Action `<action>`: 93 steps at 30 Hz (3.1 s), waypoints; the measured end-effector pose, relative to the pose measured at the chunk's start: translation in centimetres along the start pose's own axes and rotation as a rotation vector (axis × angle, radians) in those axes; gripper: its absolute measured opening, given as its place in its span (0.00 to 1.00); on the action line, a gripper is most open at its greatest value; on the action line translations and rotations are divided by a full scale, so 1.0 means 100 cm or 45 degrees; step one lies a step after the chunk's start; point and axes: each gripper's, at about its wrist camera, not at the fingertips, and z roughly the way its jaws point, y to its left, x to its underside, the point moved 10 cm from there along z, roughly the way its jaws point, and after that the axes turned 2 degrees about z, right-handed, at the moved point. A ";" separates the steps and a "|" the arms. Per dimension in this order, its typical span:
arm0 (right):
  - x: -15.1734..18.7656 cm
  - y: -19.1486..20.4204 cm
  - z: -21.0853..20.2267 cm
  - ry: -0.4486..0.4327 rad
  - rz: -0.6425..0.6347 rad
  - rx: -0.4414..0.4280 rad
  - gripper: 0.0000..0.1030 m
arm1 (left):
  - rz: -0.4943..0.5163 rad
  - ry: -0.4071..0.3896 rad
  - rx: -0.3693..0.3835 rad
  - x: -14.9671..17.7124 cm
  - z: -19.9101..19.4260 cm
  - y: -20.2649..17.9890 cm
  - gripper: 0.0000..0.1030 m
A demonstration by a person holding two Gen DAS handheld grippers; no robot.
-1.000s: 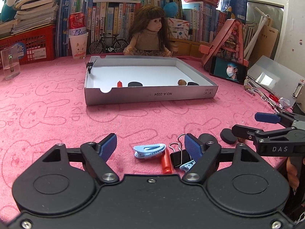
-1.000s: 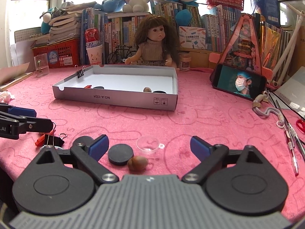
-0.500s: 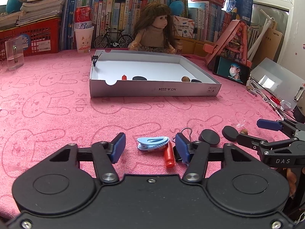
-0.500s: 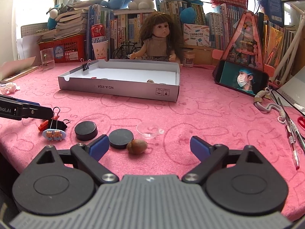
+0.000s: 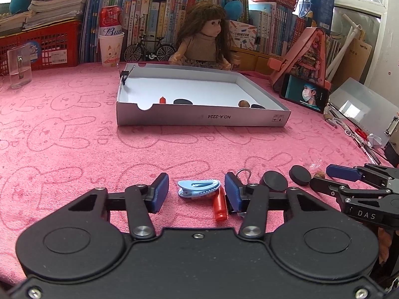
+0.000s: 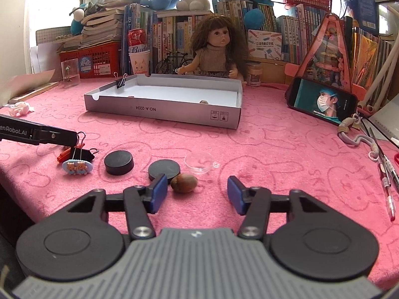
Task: Organize rigid objects
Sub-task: 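Move the left tool toward the blue clip while the right tool approaches a hazelnut, then close the left tool on the light-blue hair clip while the right tool closes on the hazelnut, then carry the blue clip in the left tool and hazelnut in the right tool into the tray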
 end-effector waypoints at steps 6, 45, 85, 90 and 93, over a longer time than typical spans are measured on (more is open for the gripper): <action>-0.001 0.004 0.001 -0.005 -0.001 -0.012 0.43 | -0.008 0.008 -0.014 0.002 0.002 0.000 0.45; -0.033 -0.009 0.017 -0.039 0.131 0.068 0.27 | 0.021 -0.065 -0.067 -0.038 0.010 0.002 0.35; -0.108 -0.027 0.100 -0.022 0.293 0.056 0.27 | -0.029 -0.090 -0.125 -0.121 0.085 0.034 0.35; -0.113 -0.028 0.115 -0.002 0.317 0.046 0.27 | -0.057 -0.063 -0.125 -0.127 0.104 0.039 0.35; -0.119 -0.027 0.124 0.001 0.306 0.047 0.27 | -0.059 -0.053 -0.123 -0.133 0.115 0.040 0.35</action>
